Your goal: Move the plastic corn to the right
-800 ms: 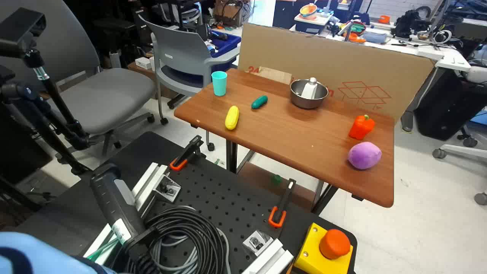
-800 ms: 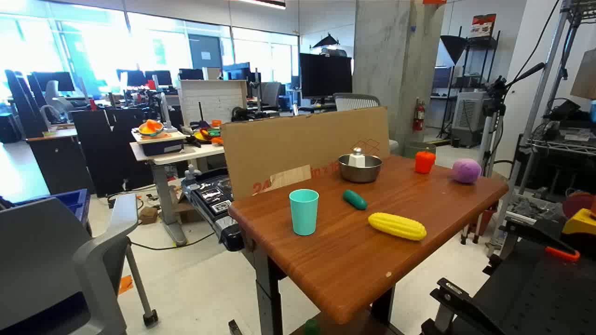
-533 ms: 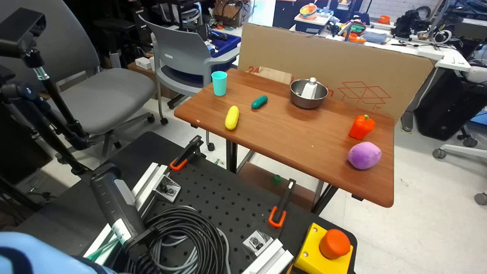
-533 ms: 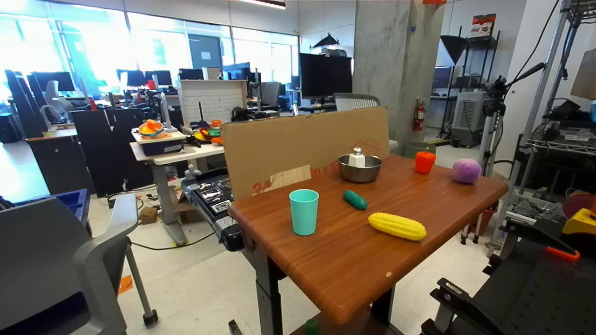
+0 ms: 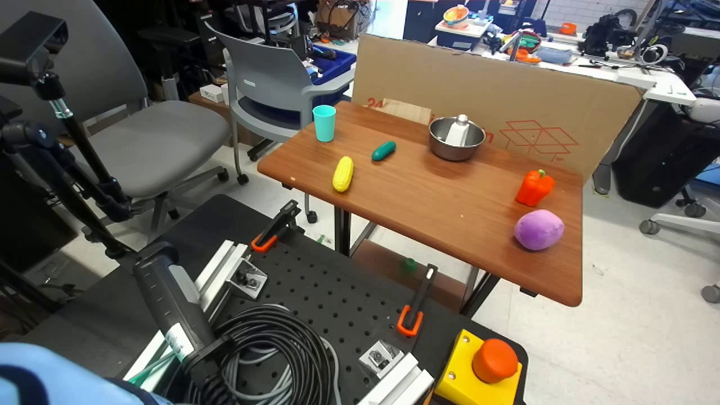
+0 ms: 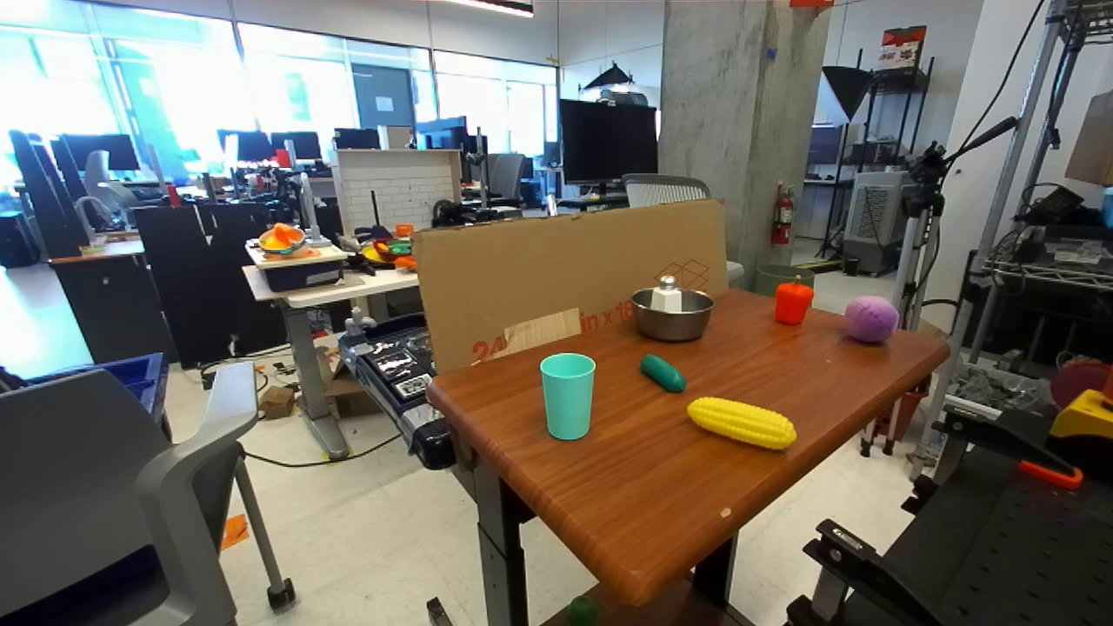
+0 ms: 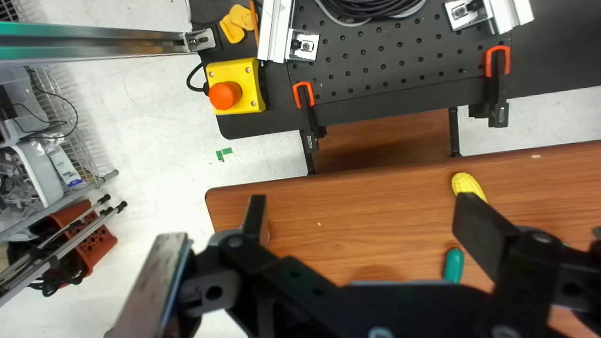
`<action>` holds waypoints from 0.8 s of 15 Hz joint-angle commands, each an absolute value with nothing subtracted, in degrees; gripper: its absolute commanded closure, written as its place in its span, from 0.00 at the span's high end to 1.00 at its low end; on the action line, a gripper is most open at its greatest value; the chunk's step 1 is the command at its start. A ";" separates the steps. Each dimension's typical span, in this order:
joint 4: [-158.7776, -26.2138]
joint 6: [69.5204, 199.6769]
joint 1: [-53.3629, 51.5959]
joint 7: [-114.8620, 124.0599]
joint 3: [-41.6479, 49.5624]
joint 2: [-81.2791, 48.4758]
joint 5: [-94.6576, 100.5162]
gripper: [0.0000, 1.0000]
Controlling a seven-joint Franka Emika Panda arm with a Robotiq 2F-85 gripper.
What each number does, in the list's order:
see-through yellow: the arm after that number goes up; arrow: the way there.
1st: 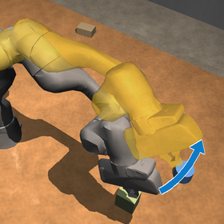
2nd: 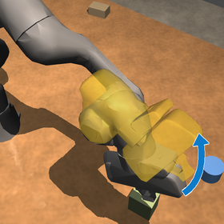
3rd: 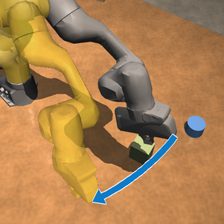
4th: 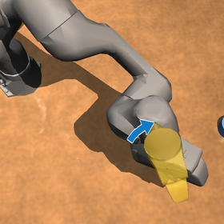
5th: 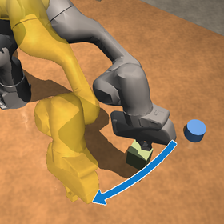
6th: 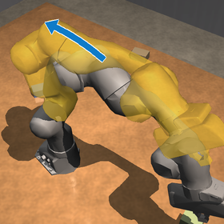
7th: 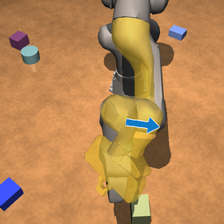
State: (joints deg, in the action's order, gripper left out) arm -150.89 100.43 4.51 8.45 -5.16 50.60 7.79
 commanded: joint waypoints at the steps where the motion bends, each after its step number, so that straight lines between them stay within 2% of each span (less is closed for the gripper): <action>1: -151.45 103.24 4.22 9.93 -3.77 46.04 6.86 1.00; 5: -154.19 119.27 4.03 12.42 -1.52 37.14 2.11 1.00; 12: -153.93 144.35 -1.83 8.97 -1.04 11.99 -12.04 1.00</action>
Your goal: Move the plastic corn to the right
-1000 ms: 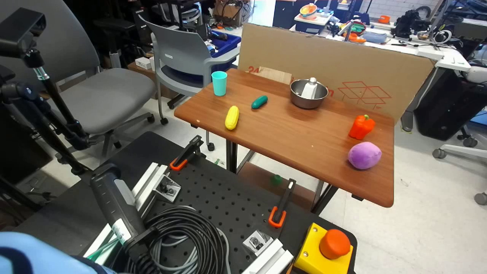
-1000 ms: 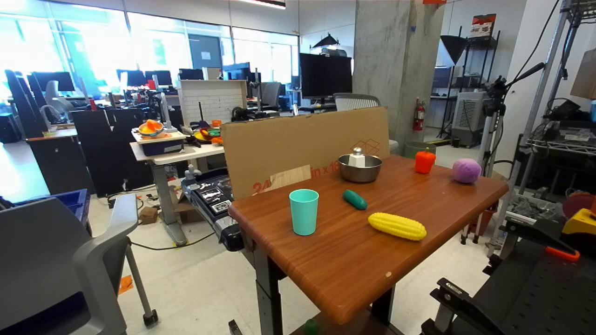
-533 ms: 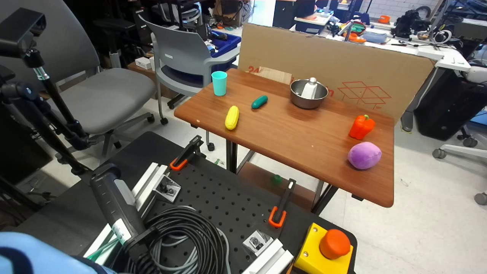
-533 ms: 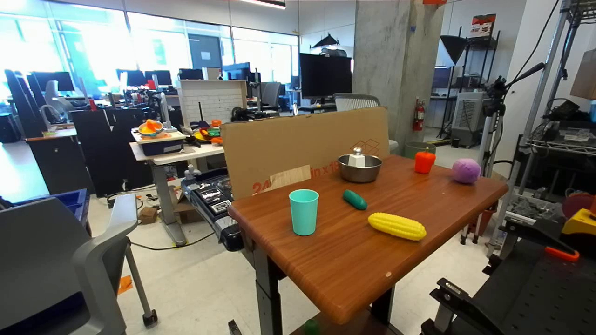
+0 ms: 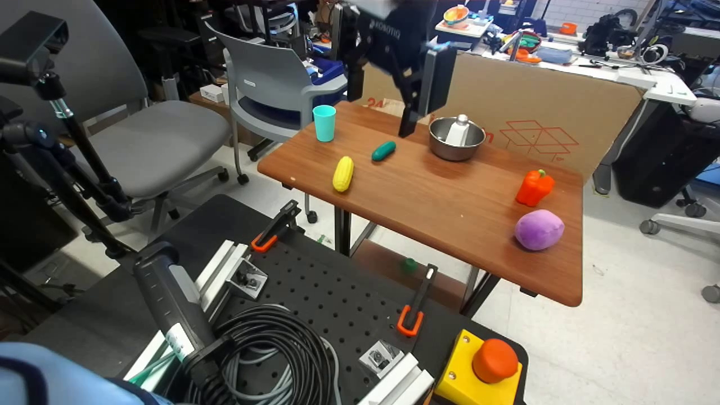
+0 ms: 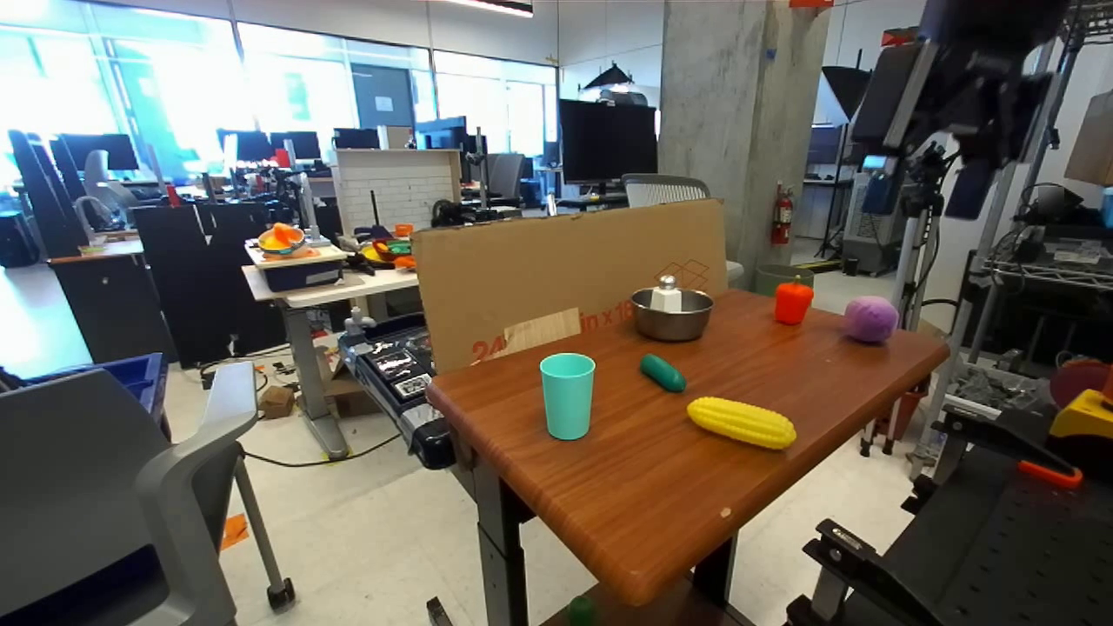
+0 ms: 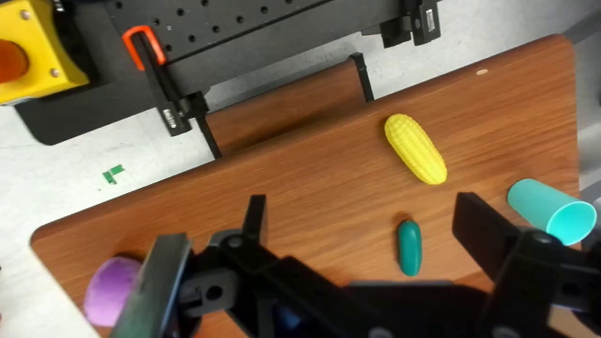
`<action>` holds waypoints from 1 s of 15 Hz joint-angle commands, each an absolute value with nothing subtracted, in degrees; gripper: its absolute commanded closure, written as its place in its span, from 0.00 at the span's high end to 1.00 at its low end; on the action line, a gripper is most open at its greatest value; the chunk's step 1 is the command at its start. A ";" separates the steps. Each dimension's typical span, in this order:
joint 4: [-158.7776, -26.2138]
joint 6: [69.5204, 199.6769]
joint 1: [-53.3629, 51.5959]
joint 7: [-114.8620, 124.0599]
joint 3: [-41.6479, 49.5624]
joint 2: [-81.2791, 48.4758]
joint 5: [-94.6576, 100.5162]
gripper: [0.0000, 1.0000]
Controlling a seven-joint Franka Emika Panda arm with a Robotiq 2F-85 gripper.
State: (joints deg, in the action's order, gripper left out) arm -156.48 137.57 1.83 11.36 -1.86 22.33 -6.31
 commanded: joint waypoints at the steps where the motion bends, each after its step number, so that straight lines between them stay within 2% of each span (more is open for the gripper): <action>1: -152.99 145.66 -3.39 7.27 -0.76 9.05 -15.12 1.00; 7: -146.83 149.24 -6.64 -1.05 -3.66 -4.44 -26.35 1.00; 15: -139.32 148.10 -6.96 3.46 -4.31 -16.99 -10.97 1.00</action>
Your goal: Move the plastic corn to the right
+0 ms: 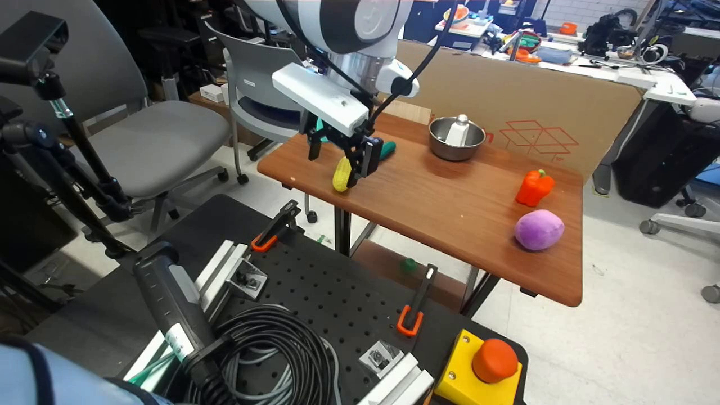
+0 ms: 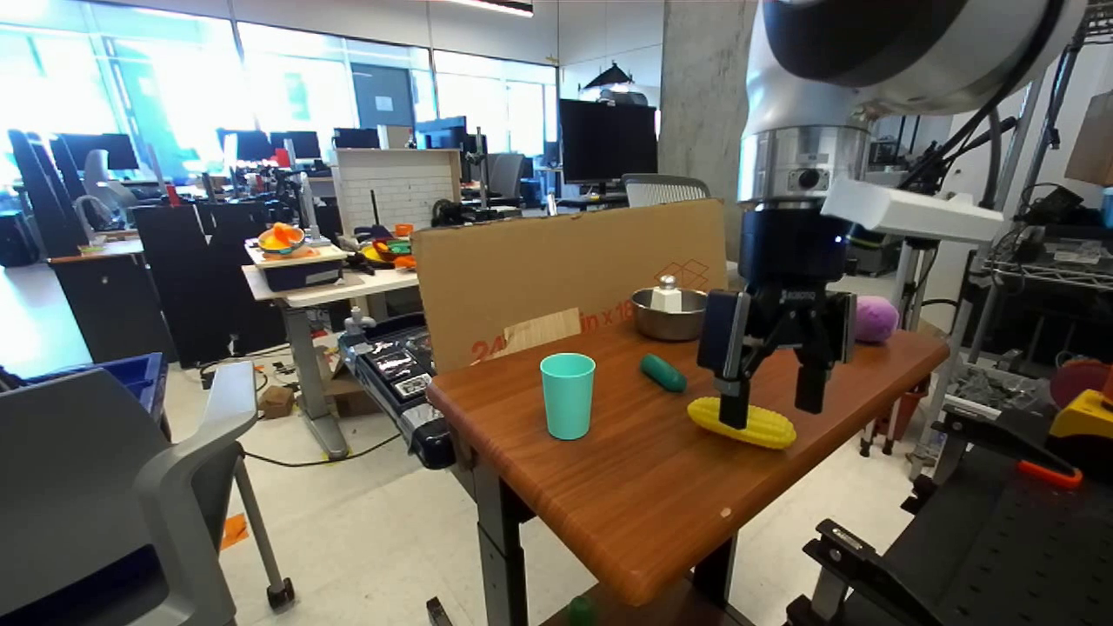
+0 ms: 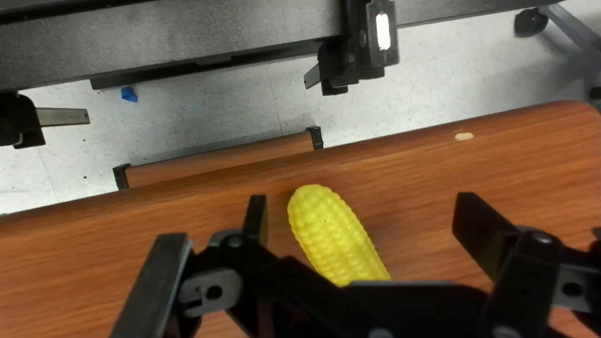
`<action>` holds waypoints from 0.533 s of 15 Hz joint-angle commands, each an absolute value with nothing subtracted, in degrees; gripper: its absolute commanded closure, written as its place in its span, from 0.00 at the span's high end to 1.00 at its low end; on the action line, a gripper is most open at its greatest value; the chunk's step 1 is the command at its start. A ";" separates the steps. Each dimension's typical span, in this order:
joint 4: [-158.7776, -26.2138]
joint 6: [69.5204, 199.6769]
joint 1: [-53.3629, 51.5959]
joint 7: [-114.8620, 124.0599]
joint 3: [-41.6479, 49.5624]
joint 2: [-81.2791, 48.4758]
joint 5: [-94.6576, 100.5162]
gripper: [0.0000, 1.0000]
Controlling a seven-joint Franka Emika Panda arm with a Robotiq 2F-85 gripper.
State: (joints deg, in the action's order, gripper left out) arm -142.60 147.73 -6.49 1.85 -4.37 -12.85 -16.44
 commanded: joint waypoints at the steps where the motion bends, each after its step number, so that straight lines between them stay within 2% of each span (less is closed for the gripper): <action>1: -138.51 148.35 -7.37 4.28 -4.02 -18.16 -8.48 1.00; 2: -137.72 148.41 -7.54 4.62 -3.91 -19.11 -6.74 1.00; 3: -137.06 148.53 -7.79 5.04 -3.76 -19.75 -4.95 0.75; 4: -136.53 148.57 -7.85 5.05 -3.83 -20.20 -3.79 0.74; 8: -135.47 147.44 -7.49 3.98 -4.58 -18.63 -2.09 0.42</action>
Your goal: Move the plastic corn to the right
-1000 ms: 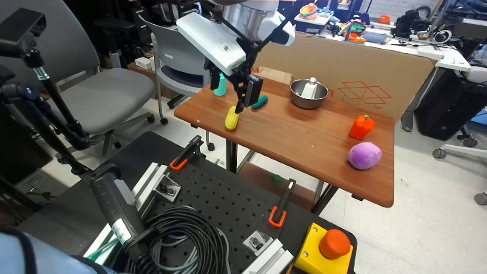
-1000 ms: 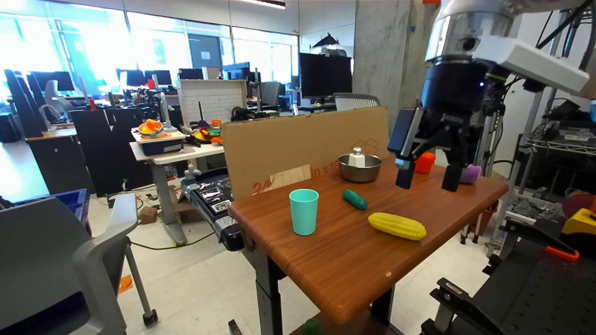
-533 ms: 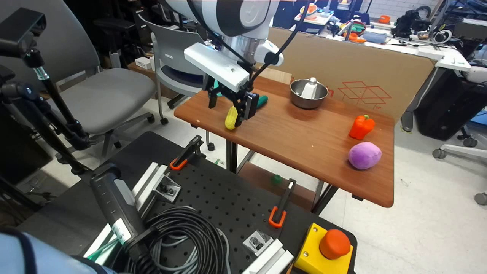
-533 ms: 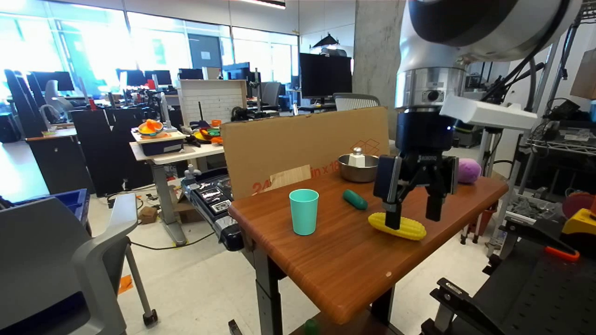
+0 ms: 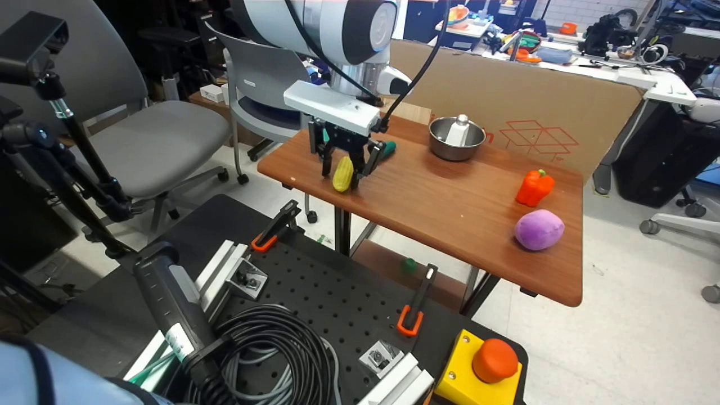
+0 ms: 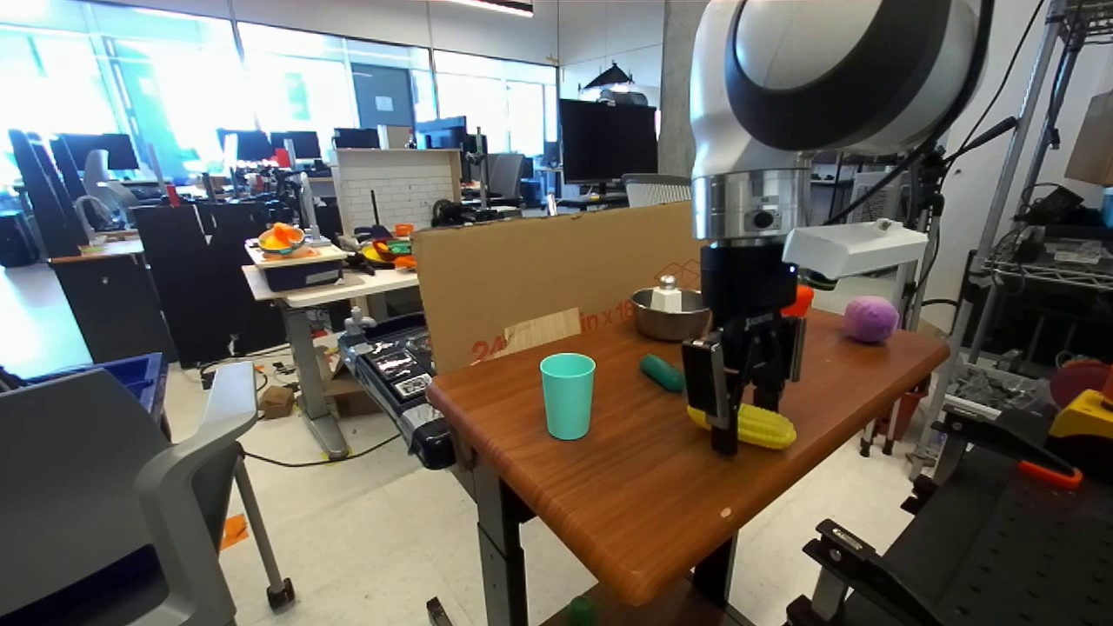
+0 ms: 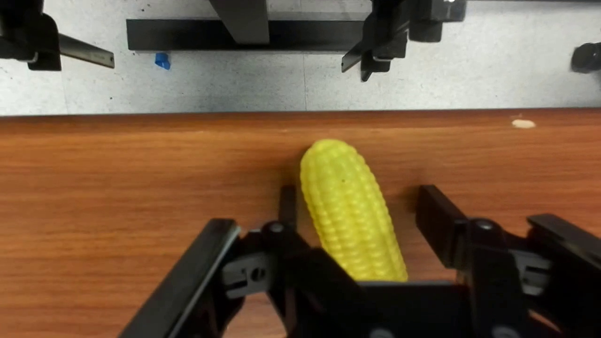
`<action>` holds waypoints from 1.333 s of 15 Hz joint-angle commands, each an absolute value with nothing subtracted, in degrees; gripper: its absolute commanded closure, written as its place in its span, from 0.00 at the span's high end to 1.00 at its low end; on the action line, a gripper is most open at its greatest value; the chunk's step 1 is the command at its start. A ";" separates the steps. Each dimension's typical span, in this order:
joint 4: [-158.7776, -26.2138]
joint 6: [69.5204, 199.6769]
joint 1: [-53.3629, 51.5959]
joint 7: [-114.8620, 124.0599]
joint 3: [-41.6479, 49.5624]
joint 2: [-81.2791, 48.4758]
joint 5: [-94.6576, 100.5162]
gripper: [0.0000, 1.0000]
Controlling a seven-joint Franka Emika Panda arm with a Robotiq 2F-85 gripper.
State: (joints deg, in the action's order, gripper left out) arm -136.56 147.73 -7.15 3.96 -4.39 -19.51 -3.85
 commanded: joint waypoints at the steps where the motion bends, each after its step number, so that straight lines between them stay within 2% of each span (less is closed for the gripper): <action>1: -135.37 146.85 -7.37 4.00 -4.62 -17.86 -2.08 0.34; 4: -135.18 145.38 -6.42 3.51 -4.34 -15.09 -2.58 0.12; 5: -135.23 144.66 -5.92 3.27 -4.07 -13.86 -2.76 0.09; 12: -133.63 136.49 -2.24 5.77 2.77 -8.40 8.45 0.09; 20: -127.94 134.10 2.04 9.16 7.73 -16.12 17.20 0.09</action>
